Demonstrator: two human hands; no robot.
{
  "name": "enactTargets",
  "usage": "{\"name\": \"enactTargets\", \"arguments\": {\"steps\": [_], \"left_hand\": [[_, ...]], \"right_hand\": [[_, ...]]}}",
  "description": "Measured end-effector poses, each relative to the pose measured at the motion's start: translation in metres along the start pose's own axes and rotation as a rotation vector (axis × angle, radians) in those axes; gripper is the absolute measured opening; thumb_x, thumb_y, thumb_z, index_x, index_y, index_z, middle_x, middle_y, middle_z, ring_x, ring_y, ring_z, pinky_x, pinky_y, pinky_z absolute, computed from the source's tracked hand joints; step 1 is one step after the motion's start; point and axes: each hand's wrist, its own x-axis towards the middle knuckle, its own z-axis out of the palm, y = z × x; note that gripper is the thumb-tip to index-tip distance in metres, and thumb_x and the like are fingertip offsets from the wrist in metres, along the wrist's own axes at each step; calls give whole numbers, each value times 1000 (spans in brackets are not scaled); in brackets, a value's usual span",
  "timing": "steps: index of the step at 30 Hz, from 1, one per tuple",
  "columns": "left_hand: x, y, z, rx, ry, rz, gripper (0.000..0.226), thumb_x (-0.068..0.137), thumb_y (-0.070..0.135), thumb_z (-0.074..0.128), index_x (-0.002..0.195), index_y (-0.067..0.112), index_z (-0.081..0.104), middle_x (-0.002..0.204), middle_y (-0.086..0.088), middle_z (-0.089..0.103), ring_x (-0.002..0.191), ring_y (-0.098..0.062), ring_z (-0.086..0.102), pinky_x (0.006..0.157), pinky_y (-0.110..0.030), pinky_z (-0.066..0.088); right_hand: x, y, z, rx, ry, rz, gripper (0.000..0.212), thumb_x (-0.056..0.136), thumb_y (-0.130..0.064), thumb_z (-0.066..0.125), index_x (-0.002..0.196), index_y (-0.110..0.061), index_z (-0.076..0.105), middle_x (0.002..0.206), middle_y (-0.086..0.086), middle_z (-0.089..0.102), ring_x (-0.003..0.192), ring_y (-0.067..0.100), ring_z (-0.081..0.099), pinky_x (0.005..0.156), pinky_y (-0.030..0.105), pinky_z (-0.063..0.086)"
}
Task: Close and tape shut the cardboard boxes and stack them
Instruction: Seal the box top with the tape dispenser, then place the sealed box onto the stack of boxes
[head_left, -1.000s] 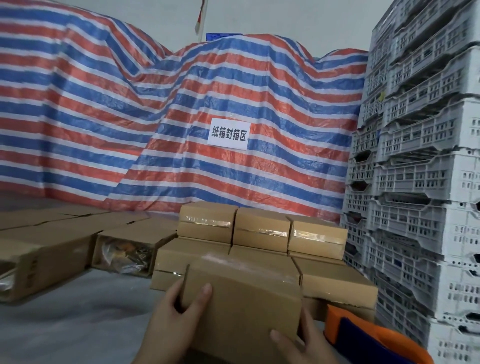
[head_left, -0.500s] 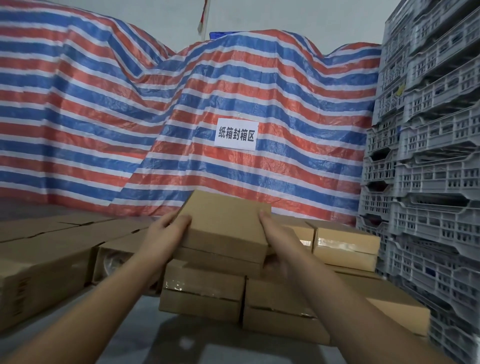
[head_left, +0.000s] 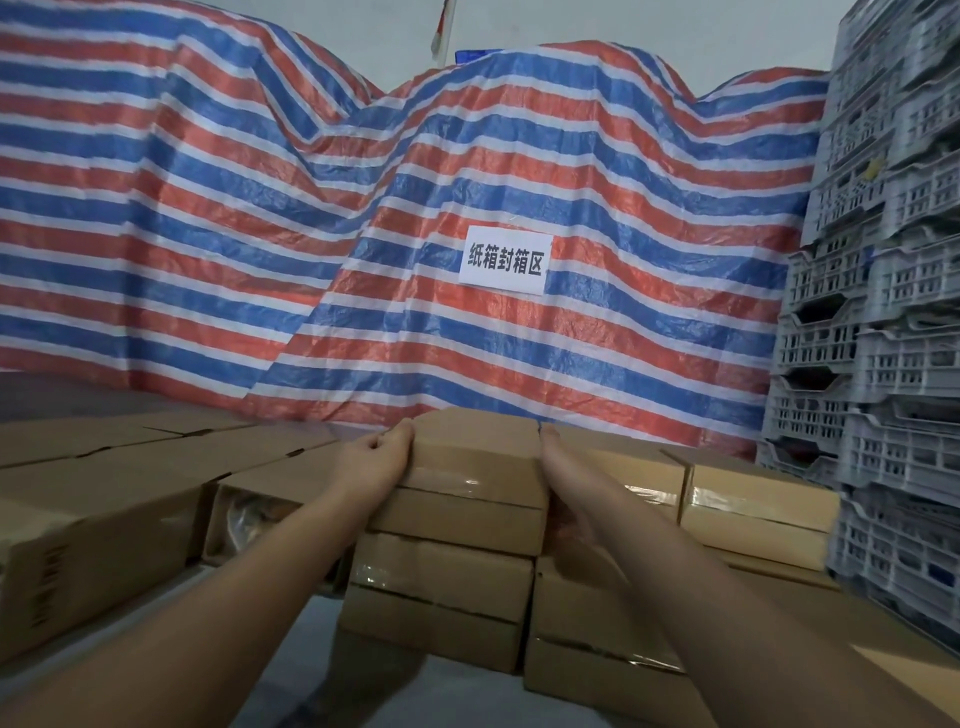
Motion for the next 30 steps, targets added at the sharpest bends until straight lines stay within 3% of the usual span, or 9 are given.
{"name": "enactTargets", "arguments": {"steps": [2,9,11,14,18,22,24,26,30], "left_hand": [[5,-1,1,-4,-34,-30,35,92,62,47,91,28,57,100,-1,57,94,-19,55,88,-39,44],[1,0,0,-22,-77,-105,64,93,70,34,133,22,50,113,-8,55,99,-24,52,92,-41,42],[-4,0,-5,-27,-28,-65,63,96,66,30,131,17,50,118,-10,57,106,-27,54,96,-43,42],[-22,-7,-18,76,80,124,48,99,58,34,116,19,57,110,-4,62,104,-21,58,85,-38,47],[-62,-21,-43,158,102,288,29,99,46,43,90,27,63,83,4,67,83,-12,64,74,-36,53],[-95,-53,-70,416,63,404,29,101,32,46,78,25,62,69,5,63,64,-3,59,59,-22,46],[-104,-68,-87,574,12,423,28,101,31,48,75,28,59,65,5,59,60,-1,56,53,-16,38],[-110,-81,-103,651,-43,393,31,100,34,47,72,27,57,63,3,56,58,-4,54,52,-20,37],[-113,-96,-112,741,-17,399,39,99,37,45,66,18,50,59,2,49,57,-11,49,56,-32,37]], "right_hand": [[2,4,2,-14,9,4,78,95,-75,26,120,-6,54,100,17,68,95,32,65,86,44,54],[6,12,5,-6,27,-44,87,92,-79,24,138,-9,48,132,16,59,122,34,55,110,50,42],[6,20,2,-87,113,-217,72,96,-73,25,127,-15,55,122,6,62,113,25,58,99,42,47],[1,37,-10,-312,448,-647,41,103,-53,35,89,-23,59,92,-6,63,85,8,58,66,25,43],[-28,58,-10,-293,509,-971,26,97,-35,46,73,-30,54,72,-10,55,71,1,55,58,17,37],[-60,100,7,-338,320,-862,40,99,-24,55,59,-21,50,53,-6,53,55,3,54,43,17,38],[-68,124,19,-485,291,-791,47,97,-27,58,54,-20,42,50,-4,48,47,7,48,46,24,40],[-72,141,30,-701,314,-754,49,94,-35,58,52,-17,38,51,-2,44,51,9,45,56,30,38],[-85,149,42,-872,252,-717,42,91,-48,53,56,-26,51,54,-5,52,52,-2,48,54,12,37]]}}
